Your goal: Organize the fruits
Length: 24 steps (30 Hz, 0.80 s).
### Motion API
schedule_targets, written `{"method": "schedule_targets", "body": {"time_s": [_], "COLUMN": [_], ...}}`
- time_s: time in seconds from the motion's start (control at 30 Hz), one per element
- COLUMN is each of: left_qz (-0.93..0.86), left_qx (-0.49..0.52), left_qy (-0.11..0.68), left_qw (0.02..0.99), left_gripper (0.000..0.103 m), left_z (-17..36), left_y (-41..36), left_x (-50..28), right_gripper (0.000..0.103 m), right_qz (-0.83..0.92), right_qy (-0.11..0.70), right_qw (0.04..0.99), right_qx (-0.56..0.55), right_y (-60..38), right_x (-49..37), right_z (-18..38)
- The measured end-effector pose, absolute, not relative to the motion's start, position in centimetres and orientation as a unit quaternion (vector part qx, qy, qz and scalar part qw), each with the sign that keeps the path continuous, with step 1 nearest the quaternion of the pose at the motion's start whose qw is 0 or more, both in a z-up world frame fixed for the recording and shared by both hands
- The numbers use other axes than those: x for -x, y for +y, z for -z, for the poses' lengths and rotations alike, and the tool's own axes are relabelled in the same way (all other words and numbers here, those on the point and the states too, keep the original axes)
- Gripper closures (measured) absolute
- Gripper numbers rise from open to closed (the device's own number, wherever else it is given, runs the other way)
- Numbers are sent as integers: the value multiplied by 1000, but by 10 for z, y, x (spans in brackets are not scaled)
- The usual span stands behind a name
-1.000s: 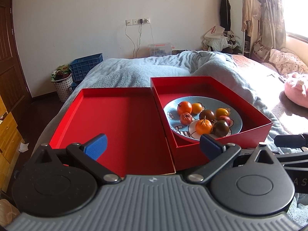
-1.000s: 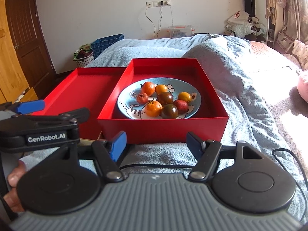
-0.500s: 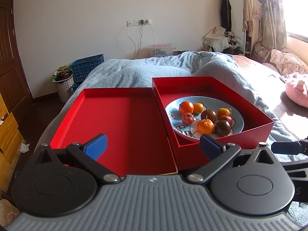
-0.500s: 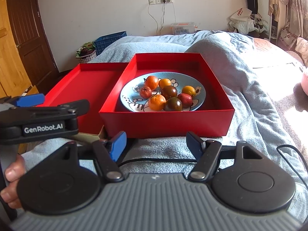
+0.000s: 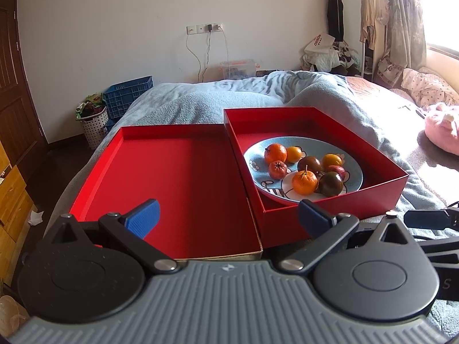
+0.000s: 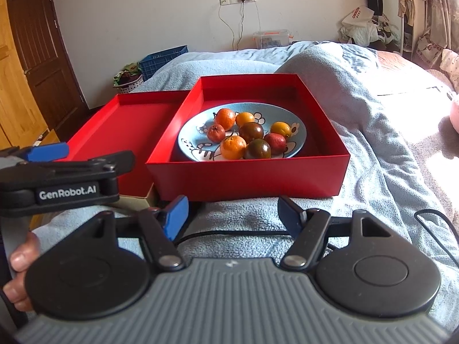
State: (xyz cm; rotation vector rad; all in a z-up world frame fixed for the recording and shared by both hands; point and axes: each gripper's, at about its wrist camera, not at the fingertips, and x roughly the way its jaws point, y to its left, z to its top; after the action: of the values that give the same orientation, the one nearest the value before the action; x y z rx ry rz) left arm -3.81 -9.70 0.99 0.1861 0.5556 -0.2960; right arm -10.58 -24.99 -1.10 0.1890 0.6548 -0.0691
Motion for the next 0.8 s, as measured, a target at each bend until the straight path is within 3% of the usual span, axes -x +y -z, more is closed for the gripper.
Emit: {"method": "schedule_targets", "body": {"time_s": [0.8], "left_qz": [162], "left_qx": [-109], "left_qy": [272], "left_qw": [942], "left_gripper": [0], "left_z": [-8], "left_y": [-114], "left_x": [39], "right_gripper": [32], "right_qz": [36], "right_qy": [323], "right_qw": [942], "right_qx": [-85], "right_y": [-247], "right_x": [107], "right_z": [11]}}
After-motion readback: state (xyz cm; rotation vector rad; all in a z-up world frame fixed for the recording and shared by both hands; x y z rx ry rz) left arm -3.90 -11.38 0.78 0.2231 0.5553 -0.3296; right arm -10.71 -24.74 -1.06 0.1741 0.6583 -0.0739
